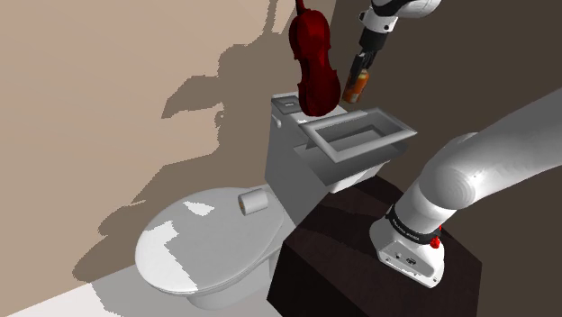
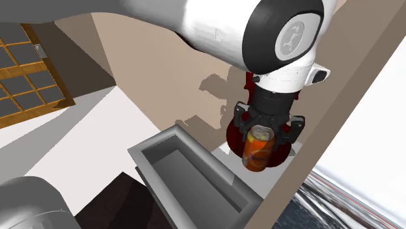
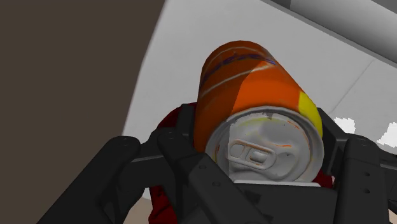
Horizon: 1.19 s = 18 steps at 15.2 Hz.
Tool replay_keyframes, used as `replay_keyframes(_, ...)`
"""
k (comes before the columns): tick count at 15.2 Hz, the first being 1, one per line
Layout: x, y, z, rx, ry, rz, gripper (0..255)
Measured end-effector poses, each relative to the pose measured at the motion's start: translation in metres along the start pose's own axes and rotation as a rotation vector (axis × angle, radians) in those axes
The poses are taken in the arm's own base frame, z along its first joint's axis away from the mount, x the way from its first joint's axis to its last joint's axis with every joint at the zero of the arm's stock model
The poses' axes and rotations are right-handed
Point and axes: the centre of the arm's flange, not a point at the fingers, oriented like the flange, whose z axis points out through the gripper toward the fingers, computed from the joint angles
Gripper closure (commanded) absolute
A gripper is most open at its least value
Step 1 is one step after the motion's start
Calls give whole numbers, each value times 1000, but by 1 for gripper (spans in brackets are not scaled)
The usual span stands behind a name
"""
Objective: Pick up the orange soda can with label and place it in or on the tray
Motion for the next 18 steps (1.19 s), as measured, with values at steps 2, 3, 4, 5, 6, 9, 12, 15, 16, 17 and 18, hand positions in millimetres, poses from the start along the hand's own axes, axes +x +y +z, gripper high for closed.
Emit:
replay_keyframes(2,0,0,-9,0,0,0,255)
replay_keyframes(3,-1,-1,-15,0,0,0,255)
replay_keyframes(4,0,1,-21,0,0,0,255)
replay_keyframes(5,1,1,-27,0,0,0,255)
replay_keyframes(6,0,1,-31,0,0,0,255)
replay_keyframes(9,1,1,-46,0,0,0,255)
replay_keyframes(12,1,1,-62,0,0,0,255)
replay_keyframes(15,-6,-13,-70,1,0,-1,255)
replay_keyframes(16,-12,-25,-72,1,0,-1,255)
replay_keyframes(17,-20,-34,-76,1,0,-1,255)
replay_keyframes(18,-27,-46,-76,1,0,-1,255)
